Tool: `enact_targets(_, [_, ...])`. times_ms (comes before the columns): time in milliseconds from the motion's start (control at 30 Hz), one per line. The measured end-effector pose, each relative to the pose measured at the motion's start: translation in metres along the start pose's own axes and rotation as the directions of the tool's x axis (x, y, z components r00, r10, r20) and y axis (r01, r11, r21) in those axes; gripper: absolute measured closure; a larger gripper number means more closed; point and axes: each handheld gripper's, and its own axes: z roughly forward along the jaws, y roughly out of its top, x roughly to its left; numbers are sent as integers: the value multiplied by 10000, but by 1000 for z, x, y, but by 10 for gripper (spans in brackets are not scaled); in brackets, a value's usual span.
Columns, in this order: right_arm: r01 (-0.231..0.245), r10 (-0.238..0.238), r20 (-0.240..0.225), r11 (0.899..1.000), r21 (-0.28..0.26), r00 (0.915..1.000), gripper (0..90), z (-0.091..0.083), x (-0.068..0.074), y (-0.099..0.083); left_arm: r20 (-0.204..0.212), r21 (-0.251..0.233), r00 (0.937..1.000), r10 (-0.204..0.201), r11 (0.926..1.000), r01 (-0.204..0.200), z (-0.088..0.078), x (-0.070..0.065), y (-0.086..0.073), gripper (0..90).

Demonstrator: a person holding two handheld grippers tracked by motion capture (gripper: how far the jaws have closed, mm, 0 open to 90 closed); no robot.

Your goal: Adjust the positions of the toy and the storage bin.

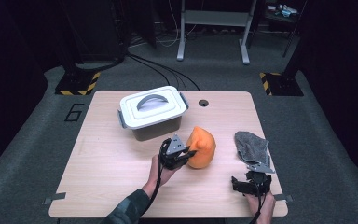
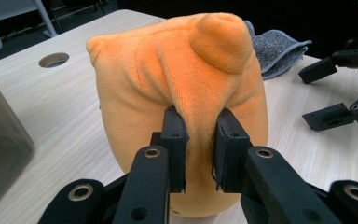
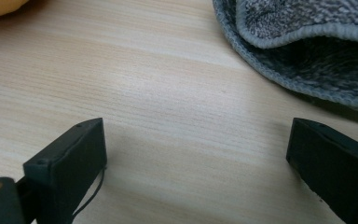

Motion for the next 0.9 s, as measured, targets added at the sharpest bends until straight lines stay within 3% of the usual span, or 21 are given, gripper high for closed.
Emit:
enact_targets(500, [155, -157, -37, 9994, -321, 9999, 47, -1, 1, -5, -140, 34, 9999, 57, 10000, -57, -31, 6, 5, 767])
enact_targets(900, [100, -102, -68, 9995, -311, 9999, 59, -1, 2, -5, -341, 222, 9994, -84, 9997, 92, -60, 10, -3, 767])
